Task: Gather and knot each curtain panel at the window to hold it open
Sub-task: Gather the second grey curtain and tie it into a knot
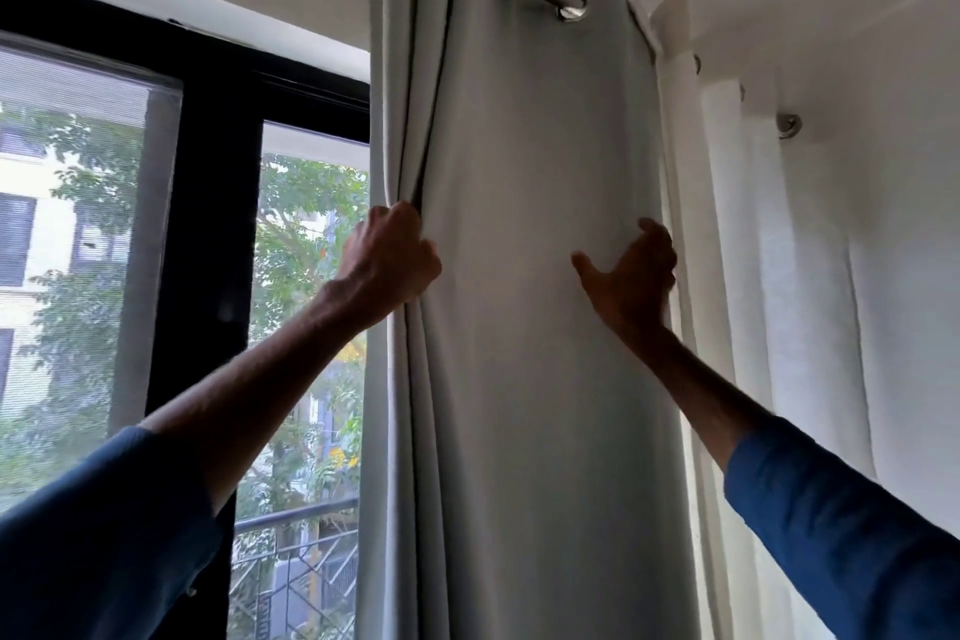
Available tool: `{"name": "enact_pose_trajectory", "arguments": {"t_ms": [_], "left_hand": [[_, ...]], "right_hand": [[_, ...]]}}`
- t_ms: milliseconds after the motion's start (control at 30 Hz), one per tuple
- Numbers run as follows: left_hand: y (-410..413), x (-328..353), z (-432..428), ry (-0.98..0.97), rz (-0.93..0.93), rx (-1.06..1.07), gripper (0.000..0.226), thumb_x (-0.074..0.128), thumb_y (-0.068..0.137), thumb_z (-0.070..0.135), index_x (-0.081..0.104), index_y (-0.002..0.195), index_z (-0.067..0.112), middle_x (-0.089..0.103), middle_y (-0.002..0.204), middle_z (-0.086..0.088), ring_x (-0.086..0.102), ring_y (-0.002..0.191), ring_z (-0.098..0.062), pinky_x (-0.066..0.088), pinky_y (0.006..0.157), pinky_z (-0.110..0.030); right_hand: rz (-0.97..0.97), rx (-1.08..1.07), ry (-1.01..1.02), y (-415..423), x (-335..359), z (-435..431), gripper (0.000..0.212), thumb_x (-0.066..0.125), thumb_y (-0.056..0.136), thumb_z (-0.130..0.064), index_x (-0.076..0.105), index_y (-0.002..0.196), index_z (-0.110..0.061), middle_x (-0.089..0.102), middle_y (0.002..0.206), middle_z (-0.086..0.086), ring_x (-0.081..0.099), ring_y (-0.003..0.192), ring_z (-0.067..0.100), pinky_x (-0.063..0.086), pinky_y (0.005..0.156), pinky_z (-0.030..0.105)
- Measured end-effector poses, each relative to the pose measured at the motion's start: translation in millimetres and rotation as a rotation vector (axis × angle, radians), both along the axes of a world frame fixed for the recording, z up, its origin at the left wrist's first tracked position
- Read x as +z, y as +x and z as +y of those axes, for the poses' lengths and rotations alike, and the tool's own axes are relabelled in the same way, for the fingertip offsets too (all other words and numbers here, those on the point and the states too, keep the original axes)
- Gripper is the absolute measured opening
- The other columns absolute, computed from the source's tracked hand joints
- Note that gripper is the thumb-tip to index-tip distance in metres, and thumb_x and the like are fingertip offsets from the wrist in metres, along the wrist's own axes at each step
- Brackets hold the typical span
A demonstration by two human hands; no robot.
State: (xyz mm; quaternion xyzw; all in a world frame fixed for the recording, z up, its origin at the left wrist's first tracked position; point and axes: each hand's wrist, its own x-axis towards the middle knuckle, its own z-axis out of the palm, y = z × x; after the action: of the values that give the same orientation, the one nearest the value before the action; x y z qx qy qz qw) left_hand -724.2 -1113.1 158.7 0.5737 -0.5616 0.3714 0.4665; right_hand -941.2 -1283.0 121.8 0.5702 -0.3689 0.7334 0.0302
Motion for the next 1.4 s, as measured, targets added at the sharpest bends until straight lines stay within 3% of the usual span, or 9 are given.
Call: {"name": "enact_pose_trajectory", "arguments": {"t_ms": [100,167,300,400,600,900,1133,1267,1400], "left_hand": [[0.6,0.2,1.1,0.002,-0.026,-0.022,0.037,0.060,0.082,0.012,0.034,0.057,0.009,0.037,0.056,-0.005,0.037,0.050,-0.022,0.022,0.046,-0.025],[1.7,-1.5,1.8,-0.003,-0.029,-0.019,0.035,0.060,0.084,0.012,0.036,0.059,0.008,0.037,0.057,-0.003,0.036,0.052,-0.018,0.021,0.046,-0.025],[8.4,-3.1,1.1,-0.018,-0.034,-0.017,0.038,0.061,0.084,0.013,0.036,0.057,0.009,0.034,0.054,-0.002,0.034,0.051,-0.018,0.021,0.047,-0.024],[13.5,-0.7,-2.3,0.000,-0.037,-0.020,0.040,0.060,0.084,0.014,0.034,0.053,0.009,0.034,0.051,-0.002,0.034,0.046,-0.019,0.024,0.047,-0.024],[16.4,1.5,-8.0,0.024,-0.022,0.028,0.038,0.053,0.089,0.020,0.037,0.058,0.007,0.043,0.057,-0.007,0.043,0.050,-0.024,0.028,0.048,-0.026],[34.7,8.8,3.6,0.095,-0.012,-0.018,0.034,0.052,0.076,0.040,0.046,0.059,0.011,0.052,0.062,-0.013,0.053,0.058,-0.031,0.030,0.044,-0.024],[28.6,-5.2,17.2,0.019,-0.021,-0.099,0.039,0.060,0.083,0.032,0.044,0.050,0.017,0.046,0.051,-0.003,0.046,0.050,-0.022,0.027,0.045,-0.025],[14.2,-13.4,13.3,-0.023,-0.041,-0.120,0.045,0.054,0.088,0.034,0.040,0.049,0.016,0.042,0.051,-0.003,0.046,0.054,-0.026,0.030,0.053,-0.029],[-0.6,-12.5,13.1,-0.037,-0.127,-0.088,0.044,0.055,0.086,0.029,0.035,0.049,0.014,0.035,0.050,-0.003,0.037,0.050,-0.016,0.038,0.057,-0.034]], "right_hand": [[0.009,0.143,0.301,-16.0,-0.1,-24.3,0.127,0.080,0.070,-0.064,0.012,0.157,-0.001,0.031,0.160,0.018,0.033,0.146,0.035,0.032,0.118,0.047],[-0.009,0.267,0.332,-16.5,-4.0,-31.5,0.122,0.082,0.071,-0.060,0.016,0.156,-0.002,0.040,0.154,0.019,0.041,0.141,0.035,0.036,0.115,0.041],[0.074,0.112,0.162,-4.4,-4.0,-31.4,0.046,0.071,0.089,-0.036,0.060,0.116,-0.001,0.066,0.118,0.019,0.061,0.111,0.039,0.045,0.082,0.037],[0.224,-0.049,0.088,13.2,1.8,-12.2,0.007,0.054,0.089,-0.008,0.058,0.083,-0.006,0.068,0.098,0.019,0.064,0.093,0.042,0.035,0.066,0.031],[0.435,-0.150,-0.118,54.5,7.4,27.6,0.014,0.050,0.080,-0.001,0.048,0.083,-0.014,0.066,0.083,0.017,0.064,0.081,0.043,0.038,0.065,0.036],[0.566,0.031,-0.515,123.2,1.1,120.4,0.009,0.061,0.086,-0.010,0.062,0.095,-0.011,0.072,0.078,0.014,0.068,0.076,0.041,0.048,0.061,0.038],[0.462,0.120,-0.491,121.7,-11.5,114.9,0.009,0.055,0.090,-0.013,0.063,0.094,-0.014,0.068,0.071,0.013,0.064,0.073,0.042,0.042,0.055,0.036],[0.354,0.206,-0.453,114.9,-34.0,111.5,0.013,0.058,0.091,-0.013,0.056,0.078,-0.014,0.060,0.064,0.016,0.043,0.065,0.043,0.034,0.050,0.034],[0.343,0.241,-0.365,101.3,-50.2,111.0,0.027,0.053,0.081,-0.011,0.034,0.065,-0.022,0.030,0.056,-0.001,0.023,0.072,0.010,0.032,0.048,0.039]]}}
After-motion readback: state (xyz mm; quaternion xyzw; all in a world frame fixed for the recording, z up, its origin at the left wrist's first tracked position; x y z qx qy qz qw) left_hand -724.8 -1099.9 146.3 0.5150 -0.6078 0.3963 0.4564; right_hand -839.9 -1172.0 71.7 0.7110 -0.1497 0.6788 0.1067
